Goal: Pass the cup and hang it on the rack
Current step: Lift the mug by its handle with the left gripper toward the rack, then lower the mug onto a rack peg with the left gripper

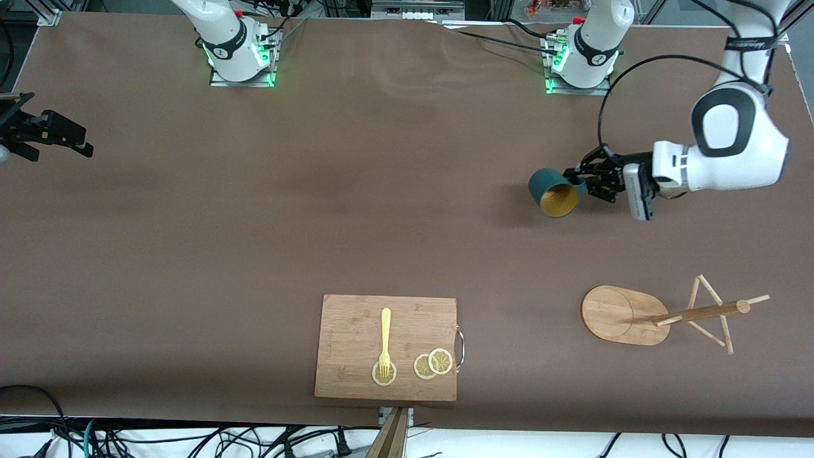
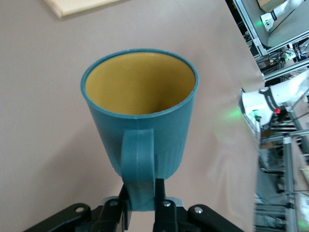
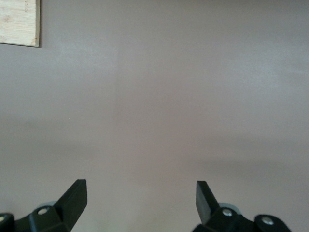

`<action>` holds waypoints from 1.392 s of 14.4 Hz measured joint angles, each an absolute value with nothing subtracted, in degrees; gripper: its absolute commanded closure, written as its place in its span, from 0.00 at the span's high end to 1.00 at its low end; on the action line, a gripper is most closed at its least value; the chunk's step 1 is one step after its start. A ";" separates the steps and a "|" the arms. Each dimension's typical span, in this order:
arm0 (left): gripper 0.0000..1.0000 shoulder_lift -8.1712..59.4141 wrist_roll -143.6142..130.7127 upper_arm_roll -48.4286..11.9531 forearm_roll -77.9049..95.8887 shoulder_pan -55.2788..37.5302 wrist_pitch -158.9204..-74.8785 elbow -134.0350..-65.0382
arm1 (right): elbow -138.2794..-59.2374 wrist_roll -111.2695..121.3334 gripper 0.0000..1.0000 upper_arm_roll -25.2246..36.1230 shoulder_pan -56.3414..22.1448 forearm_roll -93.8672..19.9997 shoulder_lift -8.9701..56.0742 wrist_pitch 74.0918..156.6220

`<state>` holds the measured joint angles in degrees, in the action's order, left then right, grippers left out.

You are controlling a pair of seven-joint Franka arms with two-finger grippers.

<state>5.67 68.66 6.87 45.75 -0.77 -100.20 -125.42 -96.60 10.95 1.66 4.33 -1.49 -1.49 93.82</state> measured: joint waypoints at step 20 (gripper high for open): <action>0.00 7.51 30.63 15.61 61.59 11.31 -88.22 -121.17 | -96.58 10.84 1.00 3.43 4.20 -1.49 -0.90 93.82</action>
<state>7.51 30.63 15.61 61.59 11.31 -88.22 -121.17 -96.58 10.84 3.43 4.20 -1.49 -0.90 93.82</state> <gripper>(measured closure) 0.789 0.000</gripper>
